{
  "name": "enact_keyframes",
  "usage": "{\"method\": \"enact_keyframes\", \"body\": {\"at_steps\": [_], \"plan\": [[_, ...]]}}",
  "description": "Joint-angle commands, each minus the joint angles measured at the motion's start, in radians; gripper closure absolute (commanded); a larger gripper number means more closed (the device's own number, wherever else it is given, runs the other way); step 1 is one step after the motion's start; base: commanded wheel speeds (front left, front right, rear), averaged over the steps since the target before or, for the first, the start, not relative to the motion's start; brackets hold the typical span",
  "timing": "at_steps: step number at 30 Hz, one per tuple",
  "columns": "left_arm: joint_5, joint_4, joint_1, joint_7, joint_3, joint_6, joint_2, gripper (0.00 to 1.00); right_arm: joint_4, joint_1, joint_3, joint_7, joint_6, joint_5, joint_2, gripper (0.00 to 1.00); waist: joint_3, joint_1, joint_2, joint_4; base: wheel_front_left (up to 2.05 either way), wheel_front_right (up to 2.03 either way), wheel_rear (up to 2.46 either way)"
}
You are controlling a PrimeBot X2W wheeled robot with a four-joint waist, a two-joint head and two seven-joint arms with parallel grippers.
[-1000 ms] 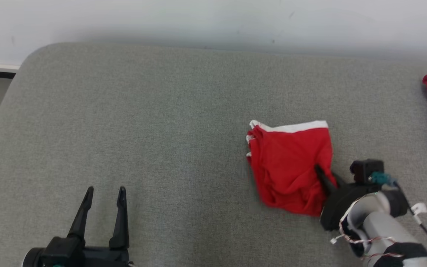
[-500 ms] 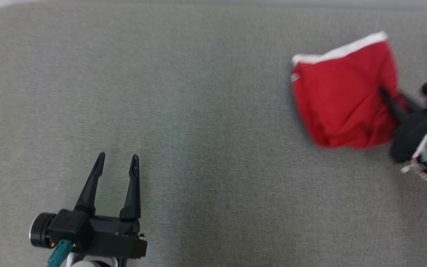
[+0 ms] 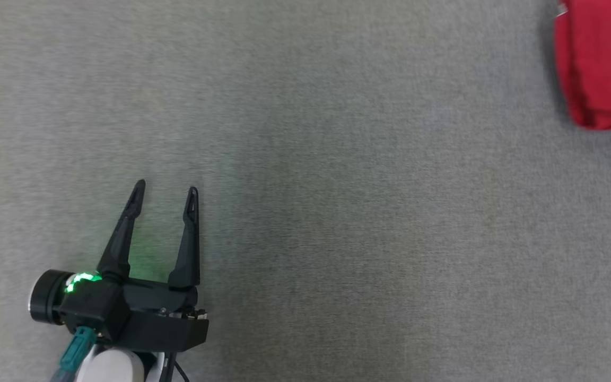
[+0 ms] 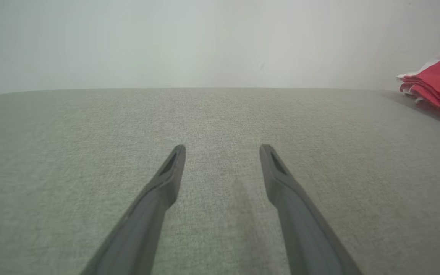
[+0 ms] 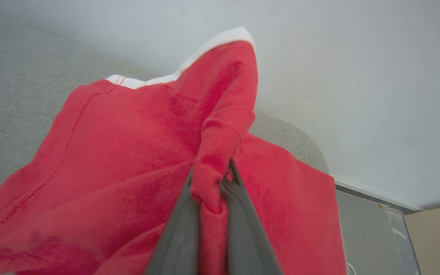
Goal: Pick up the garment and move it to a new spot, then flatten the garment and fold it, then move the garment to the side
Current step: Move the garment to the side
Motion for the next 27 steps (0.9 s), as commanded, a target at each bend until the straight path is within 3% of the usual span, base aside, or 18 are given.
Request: {"method": "enact_keyframes", "body": {"at_steps": [1, 11, 19, 20, 21, 22, 27], "plan": [[0.003, -0.009, -0.013, -0.003, -0.001, 0.001, 0.005, 0.00, -0.003, -0.011, -0.003, 0.002, -0.003, 0.000, -0.016, 1.00, 0.050, -0.0001, -0.0002, -0.049, 0.00, 0.00, 0.00], [0.020, -0.048, -0.025, -0.003, -0.004, 0.001, 0.049, 0.00, 0.098, -0.056, -0.047, -0.013, -0.003, -0.011, -0.117, 1.00, 0.112, -0.0001, -0.0002, -0.100, 0.00, 0.00, 0.00], [0.022, -0.055, -0.040, -0.002, -0.020, 0.001, 0.060, 0.00, 0.202, -0.151, -0.009, -0.061, -0.003, -0.069, -0.109, 1.00, 0.144, -0.0001, -0.0002, -0.095, 0.00, 0.00, 0.00], [0.022, -0.054, -0.042, -0.002, -0.020, 0.001, 0.060, 0.00, 0.217, -0.162, -0.002, -0.061, -0.003, -0.078, -0.106, 0.84, 0.145, -0.0001, -0.0002, -0.093, 0.00, 0.00, 0.00], [0.022, -0.054, -0.043, -0.002, -0.019, 0.001, 0.060, 0.00, 0.235, -0.177, 0.002, -0.068, -0.003, -0.089, -0.102, 0.25, 0.146, -0.0001, -0.0002, -0.091, 0.00, 0.00, 0.00], [0.023, -0.053, -0.043, -0.002, -0.020, 0.001, 0.060, 0.00, 0.257, -0.189, 0.001, -0.069, -0.003, -0.097, -0.096, 0.00, 0.146, -0.0001, -0.0002, -0.089, 0.00, 0.00, 0.00], [0.020, -0.046, -0.037, -0.002, -0.009, 0.001, 0.054, 0.00, 0.336, -0.236, 0.008, -0.138, -0.003, -0.150, -0.059, 0.00, 0.123, -0.0001, -0.0002, -0.082, 0.00, 0.00, 0.00]]}}
